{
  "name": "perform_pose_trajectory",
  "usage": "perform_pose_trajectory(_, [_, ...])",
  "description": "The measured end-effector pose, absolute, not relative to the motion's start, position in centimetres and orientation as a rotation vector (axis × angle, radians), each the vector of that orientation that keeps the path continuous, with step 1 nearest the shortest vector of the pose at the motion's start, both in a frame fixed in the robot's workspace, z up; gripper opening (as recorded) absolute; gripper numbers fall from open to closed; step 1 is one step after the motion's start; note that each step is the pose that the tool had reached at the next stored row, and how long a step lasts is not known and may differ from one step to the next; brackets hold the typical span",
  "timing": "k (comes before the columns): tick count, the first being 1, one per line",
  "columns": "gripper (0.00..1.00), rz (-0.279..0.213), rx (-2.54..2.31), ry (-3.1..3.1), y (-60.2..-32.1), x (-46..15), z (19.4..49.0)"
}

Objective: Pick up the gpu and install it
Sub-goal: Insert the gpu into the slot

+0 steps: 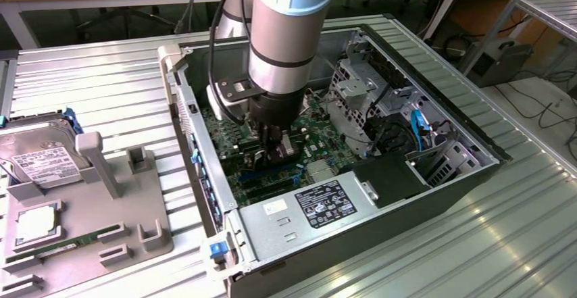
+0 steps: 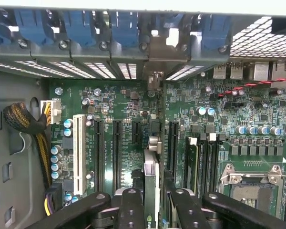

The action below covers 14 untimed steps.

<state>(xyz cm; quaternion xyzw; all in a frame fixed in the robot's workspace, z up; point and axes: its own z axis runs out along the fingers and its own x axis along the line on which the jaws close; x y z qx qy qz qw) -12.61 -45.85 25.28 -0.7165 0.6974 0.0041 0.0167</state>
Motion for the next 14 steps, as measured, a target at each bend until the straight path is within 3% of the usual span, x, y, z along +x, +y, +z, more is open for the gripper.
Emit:
perform_pose_trajectory(12, [0.26, 0.014, -2.226, 2.168, -45.83, -12.79, 25.22])
perform_pose_trajectory(14, [0.34, 0.013, -2.227, 2.168, -45.84, -12.77, 25.27])
